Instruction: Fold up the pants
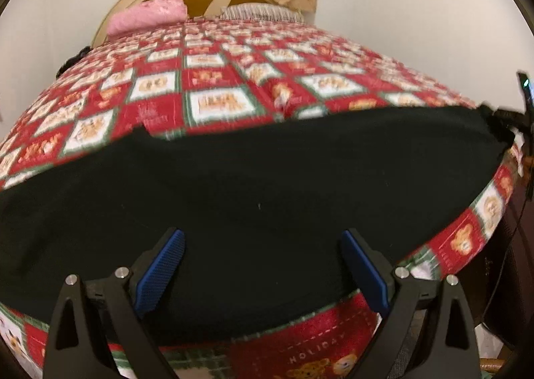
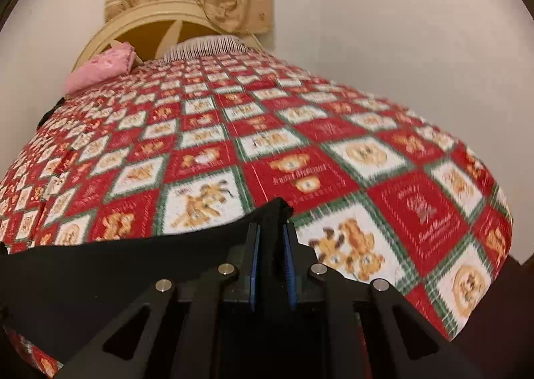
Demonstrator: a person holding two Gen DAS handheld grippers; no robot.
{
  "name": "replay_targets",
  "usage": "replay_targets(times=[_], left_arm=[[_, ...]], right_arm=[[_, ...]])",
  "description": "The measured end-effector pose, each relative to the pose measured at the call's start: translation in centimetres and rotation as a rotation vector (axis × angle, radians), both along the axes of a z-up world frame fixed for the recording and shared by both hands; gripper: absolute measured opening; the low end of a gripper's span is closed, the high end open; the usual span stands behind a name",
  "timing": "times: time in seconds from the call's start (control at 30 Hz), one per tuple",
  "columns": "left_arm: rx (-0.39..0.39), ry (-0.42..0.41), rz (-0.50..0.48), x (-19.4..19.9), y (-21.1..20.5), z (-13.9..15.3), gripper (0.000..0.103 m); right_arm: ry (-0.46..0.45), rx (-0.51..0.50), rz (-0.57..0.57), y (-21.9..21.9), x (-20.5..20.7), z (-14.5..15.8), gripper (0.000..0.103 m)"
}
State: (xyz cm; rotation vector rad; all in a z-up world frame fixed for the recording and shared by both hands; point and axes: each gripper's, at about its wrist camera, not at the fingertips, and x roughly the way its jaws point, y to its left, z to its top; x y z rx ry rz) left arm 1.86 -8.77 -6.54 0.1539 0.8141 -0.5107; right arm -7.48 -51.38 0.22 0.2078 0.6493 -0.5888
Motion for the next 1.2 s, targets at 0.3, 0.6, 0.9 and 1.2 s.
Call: replay_targets(times=[0.3, 0.6, 0.9, 1.2], left_arm=[[0.065, -0.075, -0.021, -1.2, -0.4, -0.4, 0.099], [0.055, -0.081, -0.024, -1.3, -0.4, -0.4, 0.100], [0.017, -0.061, -0.014, -1.9, 0.6, 0.0, 0.100], [0.006, -0.052, -0.006, -1.9, 1.0, -0.1, 0.100]], right_arm=[[-0.080, 0.072, -0.177, -4.0, -2.6, -1.0, 0.014], [-0.369, 0.238, -0.078, 5.8, -10.2, 0.4, 0.078], [-0.232, 0.330, 0.003, 9.9, -6.2, -4.3, 0.050], [-0.225, 0.355, 0.043, 11.2, -4.3, -4.8, 0.034]])
